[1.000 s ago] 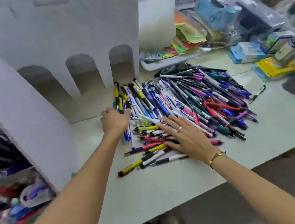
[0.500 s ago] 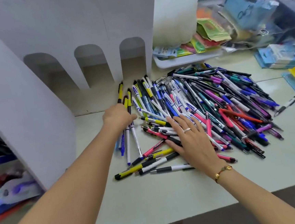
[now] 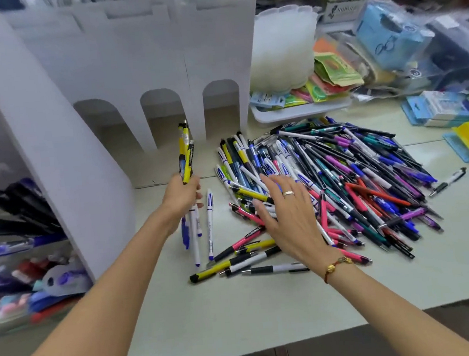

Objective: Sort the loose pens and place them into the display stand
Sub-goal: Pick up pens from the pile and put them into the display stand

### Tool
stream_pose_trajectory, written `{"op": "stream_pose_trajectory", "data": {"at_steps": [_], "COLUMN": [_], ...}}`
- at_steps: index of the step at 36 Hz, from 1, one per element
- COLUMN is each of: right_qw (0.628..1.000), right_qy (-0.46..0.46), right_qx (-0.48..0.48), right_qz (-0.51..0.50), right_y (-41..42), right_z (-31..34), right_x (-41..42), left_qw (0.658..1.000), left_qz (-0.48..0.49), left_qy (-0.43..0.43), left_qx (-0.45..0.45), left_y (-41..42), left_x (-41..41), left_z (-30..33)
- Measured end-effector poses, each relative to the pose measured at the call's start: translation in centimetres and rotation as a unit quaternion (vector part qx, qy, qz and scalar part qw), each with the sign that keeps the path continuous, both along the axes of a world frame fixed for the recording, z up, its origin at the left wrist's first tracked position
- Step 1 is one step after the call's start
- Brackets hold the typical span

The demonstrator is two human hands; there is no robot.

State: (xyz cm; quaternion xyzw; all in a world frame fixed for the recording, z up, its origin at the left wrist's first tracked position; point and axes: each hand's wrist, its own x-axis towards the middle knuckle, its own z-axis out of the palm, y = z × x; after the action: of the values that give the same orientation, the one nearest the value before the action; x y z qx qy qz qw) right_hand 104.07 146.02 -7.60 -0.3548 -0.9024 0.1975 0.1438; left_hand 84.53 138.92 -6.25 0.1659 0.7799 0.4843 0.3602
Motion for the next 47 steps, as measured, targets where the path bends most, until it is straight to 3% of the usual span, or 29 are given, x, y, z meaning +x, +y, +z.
{"op": "stream_pose_trajectory", "data": {"at_steps": [2,5,7,9,12,14,17,21,25,32,37,43,47], "right_qw": [0.973,0.842,0.740,0.666,0.618,0.630,0.700,0.770,0.867,0.824,0.874,0.893,0.854], "right_qy": [0.114,0.221,0.264,0.302,0.354,0.352,0.292,0.215,0.113,0.146,0.121,0.251,0.373], "right_qx": [-0.190,-0.470,-0.602,-0.675,-0.697,-0.686,-0.646,-0.596,-0.484,-0.544,-0.460,-0.368,-0.363], "right_qz": [-0.060,-0.144,-0.138,-0.102,-0.088,-0.093,-0.080,-0.078,-0.035,0.061,0.101,0.059,0.007], "right_y": [-1.0,-0.2,1.3,2.7,3.8,3.8,3.0,2.5,1.9,-0.7,-4.7,-11.3,-15.7], "right_z": [2.3,5.8,7.2,8.0,9.1,10.0,11.2,11.9,12.7,16.1,18.9,20.7,21.8], "right_x": [-1.7,-3.9,-4.5,-5.0,-5.7,-5.9,-5.4,-4.5,-3.5,-2.1,-3.1,-7.6,-11.6], "left_qw": [0.991,0.938,0.909,0.889,0.880,0.890,0.899,0.895,0.902,0.937,0.943,0.952,0.962], "left_qz": [-0.006,-0.086,-0.155,-0.203,-0.204,-0.163,-0.124,-0.129,-0.177,-0.237,-0.249,-0.235,-0.206], "left_qy": [-0.115,-0.301,-0.354,-0.386,-0.414,-0.414,-0.413,-0.424,-0.393,-0.256,-0.220,-0.174,-0.148], "left_qx": [0.061,0.149,0.155,0.142,0.114,0.100,0.080,0.058,0.031,0.000,0.027,0.089,0.105], "left_y": [-0.7,-2.4,-3.2,-3.6,-3.6,-3.2,-3.2,-4.3,-5.3,-9.3,-13.5,-19.3,-24.2], "left_x": [1.3,3.6,4.9,5.8,7.1,7.9,8.5,9.2,9.3,6.5,5.1,2.2,-2.2], "left_z": [2.0,4.9,6.3,7.4,8.2,8.3,8.5,8.9,10.7,13.1,15.2,17.4,17.7]}}
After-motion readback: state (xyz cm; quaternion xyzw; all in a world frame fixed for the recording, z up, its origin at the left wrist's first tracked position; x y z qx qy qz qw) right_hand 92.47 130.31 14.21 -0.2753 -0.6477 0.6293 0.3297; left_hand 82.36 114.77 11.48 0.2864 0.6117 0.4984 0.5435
